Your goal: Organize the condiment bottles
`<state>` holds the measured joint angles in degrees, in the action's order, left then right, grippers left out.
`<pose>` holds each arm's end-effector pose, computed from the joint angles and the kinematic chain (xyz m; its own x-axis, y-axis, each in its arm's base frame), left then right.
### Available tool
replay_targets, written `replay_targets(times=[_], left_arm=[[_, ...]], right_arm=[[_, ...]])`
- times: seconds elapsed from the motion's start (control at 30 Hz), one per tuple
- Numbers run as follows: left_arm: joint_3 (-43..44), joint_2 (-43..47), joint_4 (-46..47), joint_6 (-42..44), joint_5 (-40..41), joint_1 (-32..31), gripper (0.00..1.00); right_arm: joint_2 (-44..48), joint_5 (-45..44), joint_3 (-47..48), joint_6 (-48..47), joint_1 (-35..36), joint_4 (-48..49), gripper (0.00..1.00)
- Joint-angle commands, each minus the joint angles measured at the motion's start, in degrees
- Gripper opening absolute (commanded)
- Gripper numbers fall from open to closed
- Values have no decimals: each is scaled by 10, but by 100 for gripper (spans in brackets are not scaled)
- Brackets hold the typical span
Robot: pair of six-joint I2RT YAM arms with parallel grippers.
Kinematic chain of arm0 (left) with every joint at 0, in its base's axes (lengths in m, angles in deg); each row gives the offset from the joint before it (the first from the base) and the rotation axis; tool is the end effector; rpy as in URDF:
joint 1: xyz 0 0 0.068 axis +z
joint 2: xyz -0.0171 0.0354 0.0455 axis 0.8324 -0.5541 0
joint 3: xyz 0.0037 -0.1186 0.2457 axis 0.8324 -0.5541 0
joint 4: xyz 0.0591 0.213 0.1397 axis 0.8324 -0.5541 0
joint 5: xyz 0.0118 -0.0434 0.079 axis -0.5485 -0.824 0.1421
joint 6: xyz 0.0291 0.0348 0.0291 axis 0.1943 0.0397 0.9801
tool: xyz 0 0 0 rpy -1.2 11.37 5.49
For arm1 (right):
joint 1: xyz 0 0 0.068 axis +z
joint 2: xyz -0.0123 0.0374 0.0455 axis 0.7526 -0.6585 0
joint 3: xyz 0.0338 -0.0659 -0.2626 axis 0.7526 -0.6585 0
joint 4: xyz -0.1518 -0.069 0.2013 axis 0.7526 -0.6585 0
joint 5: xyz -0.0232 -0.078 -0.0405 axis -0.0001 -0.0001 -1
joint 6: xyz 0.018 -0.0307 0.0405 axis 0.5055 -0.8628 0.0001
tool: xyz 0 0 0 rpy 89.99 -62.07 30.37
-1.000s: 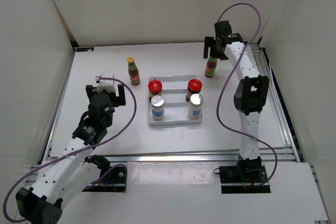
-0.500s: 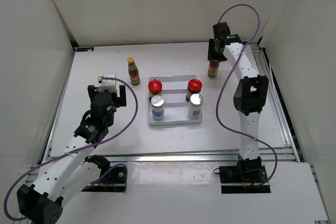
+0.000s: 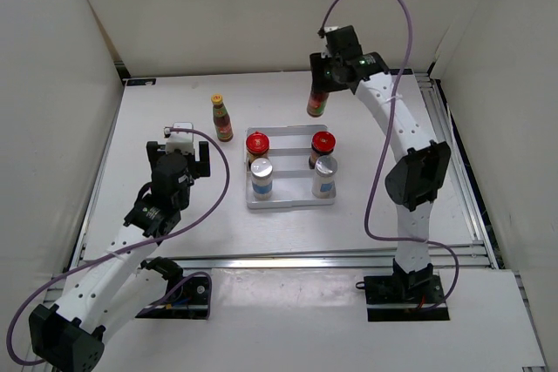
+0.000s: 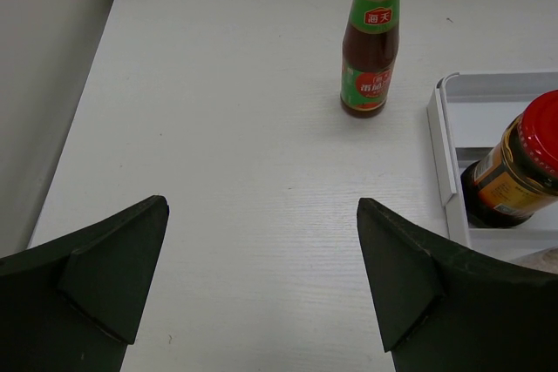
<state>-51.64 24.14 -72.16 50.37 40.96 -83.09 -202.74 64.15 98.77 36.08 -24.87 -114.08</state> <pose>0.1703 -0.0641 0.2933 -0.2736 0.1413 -0.9514 -0.0835 0.9819 0.1698 0.4267 0.1844 0.3766 -0.6017 -0.1132 -0.7907 -0.2268 0.9734 0.0332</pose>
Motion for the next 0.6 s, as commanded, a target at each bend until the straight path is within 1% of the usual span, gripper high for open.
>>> replay_targets(times=[0.0, 0.3, 0.57], left_arm=[[-4, 3, 7, -1, 9, -2, 100], [-4, 3, 7, -1, 9, -2, 100], [-4, 3, 7, -1, 9, -2, 100]], right_arm=[[33, 45, -22, -30, 18, 48, 0], [28, 50, -105, -35, 25, 83, 0], [4, 50, -141, -40, 25, 104, 0]])
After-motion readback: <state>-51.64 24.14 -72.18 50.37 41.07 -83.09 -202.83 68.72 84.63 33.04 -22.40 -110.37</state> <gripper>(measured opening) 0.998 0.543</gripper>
